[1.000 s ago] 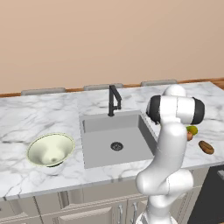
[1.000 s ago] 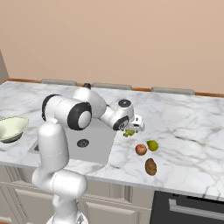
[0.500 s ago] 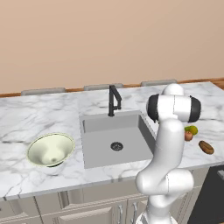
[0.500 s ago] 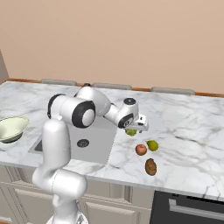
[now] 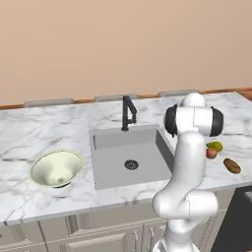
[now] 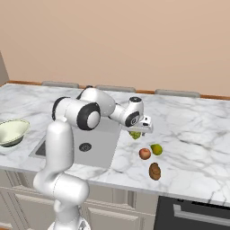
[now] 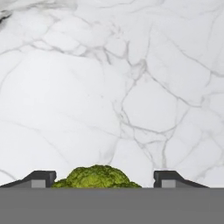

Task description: There is a mixed pile of frozen fruits and vegetables on the counter. Locate all the frozen vegetables and place the items in a bowl on the counter. Take all the frozen fruits and defrost them in a running sink.

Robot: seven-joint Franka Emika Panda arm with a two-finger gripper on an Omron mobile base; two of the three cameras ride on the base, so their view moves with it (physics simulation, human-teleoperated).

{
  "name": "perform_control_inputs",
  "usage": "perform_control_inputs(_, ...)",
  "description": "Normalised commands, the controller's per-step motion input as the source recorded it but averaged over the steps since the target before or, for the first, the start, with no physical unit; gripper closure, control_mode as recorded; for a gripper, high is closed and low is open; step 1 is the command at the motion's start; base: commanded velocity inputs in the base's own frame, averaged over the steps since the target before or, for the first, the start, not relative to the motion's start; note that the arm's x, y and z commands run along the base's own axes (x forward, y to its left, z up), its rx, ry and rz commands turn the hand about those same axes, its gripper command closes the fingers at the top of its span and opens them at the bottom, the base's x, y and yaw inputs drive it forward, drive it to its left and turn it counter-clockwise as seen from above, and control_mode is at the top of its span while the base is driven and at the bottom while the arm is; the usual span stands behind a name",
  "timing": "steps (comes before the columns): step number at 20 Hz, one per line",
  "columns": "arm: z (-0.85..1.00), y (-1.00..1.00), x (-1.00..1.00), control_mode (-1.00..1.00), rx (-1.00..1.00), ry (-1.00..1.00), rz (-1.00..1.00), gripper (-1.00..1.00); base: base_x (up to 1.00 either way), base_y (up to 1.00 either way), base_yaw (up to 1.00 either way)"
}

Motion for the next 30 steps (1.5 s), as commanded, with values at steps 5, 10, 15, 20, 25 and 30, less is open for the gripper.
perform_control_inputs(5,-0.16,0.0,0.0,-1.0,0.0,0.07,0.0,1.0,0.0,0.0,0.0)
perform_control_inputs(10,0.02,0.0,-0.04,-1.0,0.0,0.04,0.0,1.0,0.0,0.0,0.0)
perform_control_inputs(15,0.32,0.0,-0.43,-1.0,0.02,0.0,0.0,1.0,0.0,0.0,0.0)
perform_control_inputs(20,0.3,0.0,-0.7,-1.0,0.11,-0.08,0.0,1.0,0.0,0.0,0.0)
perform_control_inputs(25,0.33,0.15,-0.7,-1.0,0.12,-0.18,0.0,1.0,0.0,0.0,0.0)
perform_control_inputs(30,0.41,0.52,-0.37,-1.0,0.01,-0.07,0.0,1.0,0.0,0.0,0.0)
